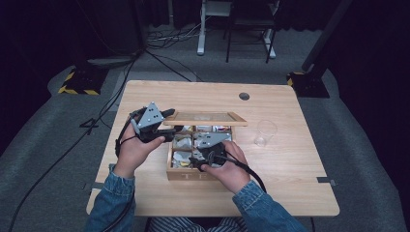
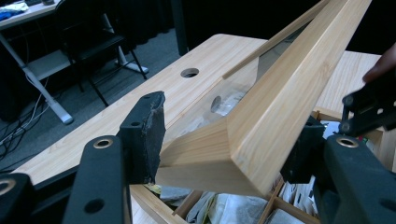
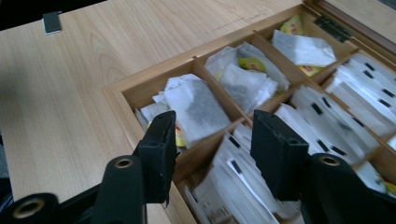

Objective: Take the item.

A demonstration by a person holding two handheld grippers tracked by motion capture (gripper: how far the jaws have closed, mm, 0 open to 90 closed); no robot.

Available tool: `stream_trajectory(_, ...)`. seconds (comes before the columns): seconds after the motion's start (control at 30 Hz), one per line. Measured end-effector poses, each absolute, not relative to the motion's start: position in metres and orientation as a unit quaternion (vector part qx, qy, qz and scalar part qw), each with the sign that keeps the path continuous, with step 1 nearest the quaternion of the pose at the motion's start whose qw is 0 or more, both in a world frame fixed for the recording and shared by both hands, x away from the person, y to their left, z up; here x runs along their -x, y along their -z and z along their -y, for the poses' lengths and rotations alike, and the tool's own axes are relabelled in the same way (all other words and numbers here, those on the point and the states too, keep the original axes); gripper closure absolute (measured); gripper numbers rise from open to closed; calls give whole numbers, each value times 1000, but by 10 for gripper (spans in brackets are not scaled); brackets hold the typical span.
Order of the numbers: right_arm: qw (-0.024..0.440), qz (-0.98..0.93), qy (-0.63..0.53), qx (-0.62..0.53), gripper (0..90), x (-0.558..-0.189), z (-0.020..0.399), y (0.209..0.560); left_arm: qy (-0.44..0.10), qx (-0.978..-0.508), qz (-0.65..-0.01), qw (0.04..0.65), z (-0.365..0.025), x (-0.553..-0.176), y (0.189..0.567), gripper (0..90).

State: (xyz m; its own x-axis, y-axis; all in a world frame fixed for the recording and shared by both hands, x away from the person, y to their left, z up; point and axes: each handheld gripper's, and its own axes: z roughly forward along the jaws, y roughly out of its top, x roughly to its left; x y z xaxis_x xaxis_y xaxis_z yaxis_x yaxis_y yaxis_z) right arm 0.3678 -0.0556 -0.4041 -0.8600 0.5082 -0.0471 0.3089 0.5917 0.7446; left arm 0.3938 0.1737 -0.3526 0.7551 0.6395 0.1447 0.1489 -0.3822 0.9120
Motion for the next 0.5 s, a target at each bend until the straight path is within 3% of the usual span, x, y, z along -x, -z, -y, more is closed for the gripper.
stream_trajectory(0.5,123,-903,-361,-199,507,-374,14,420,-251,-794,-250,494,-173,-395,353,424)
